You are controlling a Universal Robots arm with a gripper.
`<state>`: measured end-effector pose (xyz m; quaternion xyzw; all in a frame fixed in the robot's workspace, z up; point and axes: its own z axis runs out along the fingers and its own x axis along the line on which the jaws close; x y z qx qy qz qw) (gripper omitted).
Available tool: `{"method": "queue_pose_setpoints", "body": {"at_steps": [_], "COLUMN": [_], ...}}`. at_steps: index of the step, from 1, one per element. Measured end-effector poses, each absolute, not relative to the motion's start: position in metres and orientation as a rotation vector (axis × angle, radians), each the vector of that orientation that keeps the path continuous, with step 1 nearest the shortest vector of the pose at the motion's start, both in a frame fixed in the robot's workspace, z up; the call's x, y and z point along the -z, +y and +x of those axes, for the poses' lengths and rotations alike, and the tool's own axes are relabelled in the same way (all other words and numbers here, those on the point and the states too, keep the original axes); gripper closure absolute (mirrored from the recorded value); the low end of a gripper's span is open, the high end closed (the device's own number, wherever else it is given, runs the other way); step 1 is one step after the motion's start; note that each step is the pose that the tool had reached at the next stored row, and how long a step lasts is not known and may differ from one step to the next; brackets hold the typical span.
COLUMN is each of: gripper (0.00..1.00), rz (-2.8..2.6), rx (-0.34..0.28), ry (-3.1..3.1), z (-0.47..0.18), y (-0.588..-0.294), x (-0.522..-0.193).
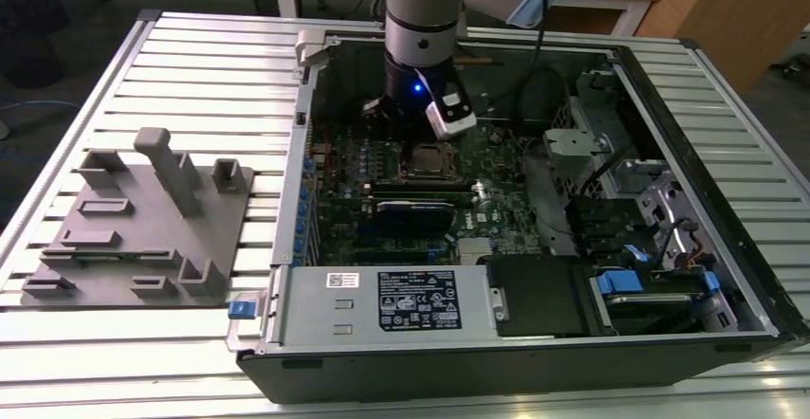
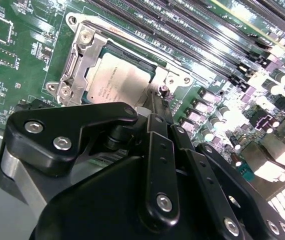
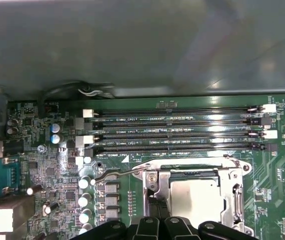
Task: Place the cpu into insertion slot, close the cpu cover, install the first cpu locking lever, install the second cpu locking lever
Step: 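Close the cpu cover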
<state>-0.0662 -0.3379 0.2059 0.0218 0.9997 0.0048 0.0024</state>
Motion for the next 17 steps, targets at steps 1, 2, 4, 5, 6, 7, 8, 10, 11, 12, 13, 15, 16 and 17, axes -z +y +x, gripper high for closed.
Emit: {"method": "queue_pose_setpoints", "body": {"at_steps": [1, 2, 4, 5, 6, 7, 8, 10, 11, 12, 13, 15, 16, 17], "gripper": [0.90, 0.90, 0.90, 0.90, 0.90, 0.90, 0.90, 0.90, 0.90, 0.90, 0.90, 0.90, 0.90, 0.90], "rz": [0.068, 0.068, 0.068, 0.068, 0.068, 0.068, 0.068, 0.068, 0.068, 0.068, 0.068, 0.068, 0.068, 0.068], "rx": [-0.015, -0.015, -0.015, -0.015, -0.015, -0.015, -0.015, -0.015, -0.015, -0.015, -0.015, -0.015, -0.015, -0.015], "ry": [3.136, 3.136, 3.136, 3.136, 3.136, 3.136, 3.136, 3.136, 3.136, 3.136, 3.136, 3.136, 3.136, 3.136], "z": [-0.066, -0.066, -0.066, -0.066, -0.066, -0.066, -0.066, -0.065, -0.063, -0.062, -0.060, -0.055, -0.053, -0.051], "y": [-0.338, -0.338, -0.338, -0.338, -0.338, -0.338, -0.338, -0.338, -0.338, -0.338, -0.338, -0.338, -0.338, -0.338], "x": [-0.207, -0.209, -0.212, -0.212, -0.213, -0.213, -0.213, -0.213, -0.213, -0.213, -0.213, -0.213, -0.213, -0.213]}}
